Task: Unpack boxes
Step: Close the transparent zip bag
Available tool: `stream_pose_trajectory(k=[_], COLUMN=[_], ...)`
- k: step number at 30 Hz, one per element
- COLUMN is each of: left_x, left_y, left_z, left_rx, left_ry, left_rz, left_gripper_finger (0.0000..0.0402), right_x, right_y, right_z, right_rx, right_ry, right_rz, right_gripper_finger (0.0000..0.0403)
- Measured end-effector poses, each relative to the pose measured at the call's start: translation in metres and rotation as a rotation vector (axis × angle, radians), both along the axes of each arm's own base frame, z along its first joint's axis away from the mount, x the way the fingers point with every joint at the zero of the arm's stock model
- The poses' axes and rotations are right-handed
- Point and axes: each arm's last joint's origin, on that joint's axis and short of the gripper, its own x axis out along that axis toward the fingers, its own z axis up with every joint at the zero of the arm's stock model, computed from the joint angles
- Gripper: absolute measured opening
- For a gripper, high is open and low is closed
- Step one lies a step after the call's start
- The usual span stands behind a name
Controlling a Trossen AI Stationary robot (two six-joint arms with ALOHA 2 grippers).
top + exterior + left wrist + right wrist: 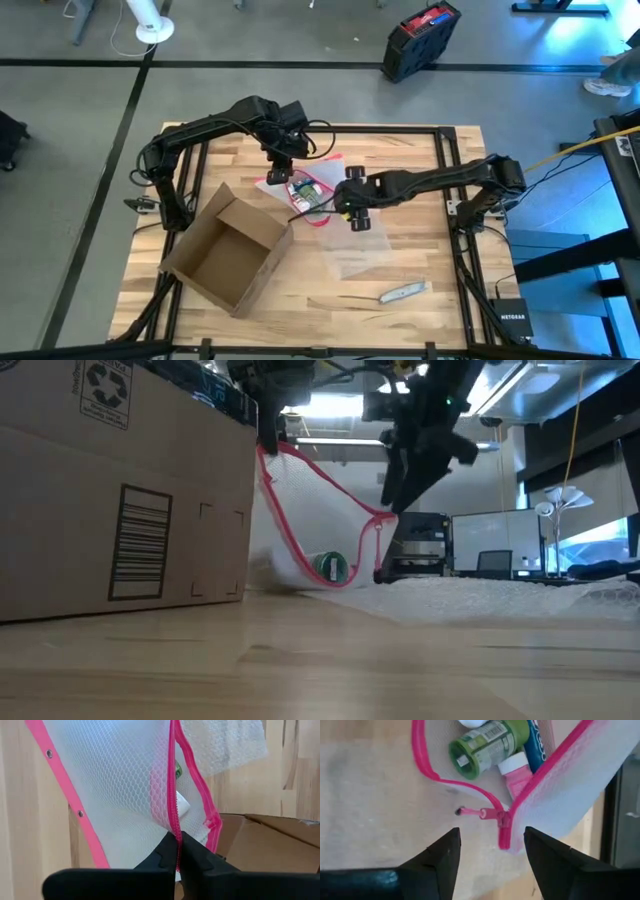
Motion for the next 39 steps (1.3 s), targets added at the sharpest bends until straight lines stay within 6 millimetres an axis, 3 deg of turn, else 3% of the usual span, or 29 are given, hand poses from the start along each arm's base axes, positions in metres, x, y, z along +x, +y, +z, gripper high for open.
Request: stream_pose_trajectory(k=[15, 26, 31, 34, 39], left_x=[0.0, 0.0, 0.0, -0.001, -0.001], left_y=[0.0, 0.0, 0.0, -0.001, 0.0], left_z=[0.0, 0.0, 0.0, 0.0, 0.0], left_rx=[-0.008, -0.008, -0.011, -0.011, 0.023], left_ry=[-0.006, -0.006, -0.001, 0.004, 0.021], left_rz=[-0.006, -0.006, -0.005, -0.005, 0.003], left_gripper_finger=[0.0, 0.0, 0.0, 0.0, 0.0], right_x=[-0.005, 0.002, 0.002, 0.004, 0.009], right_y=[-0.01, -0.027, -0.03, -0.028, -0.028], right_z=[-0.036, -0.032, -0.031, -0.025, -0.003], right_rx=[-0.101, -0.116, -0.059, -0.023, -0.009], right_ry=[-0.059, -0.142, -0.138, -0.14, -0.14], right_rz=[-0.009, -0.047, -0.027, -0.003, 0.005], right_gripper_finger=[0.0149, 0.0085, 0.0035, 0.0012, 0.0015])
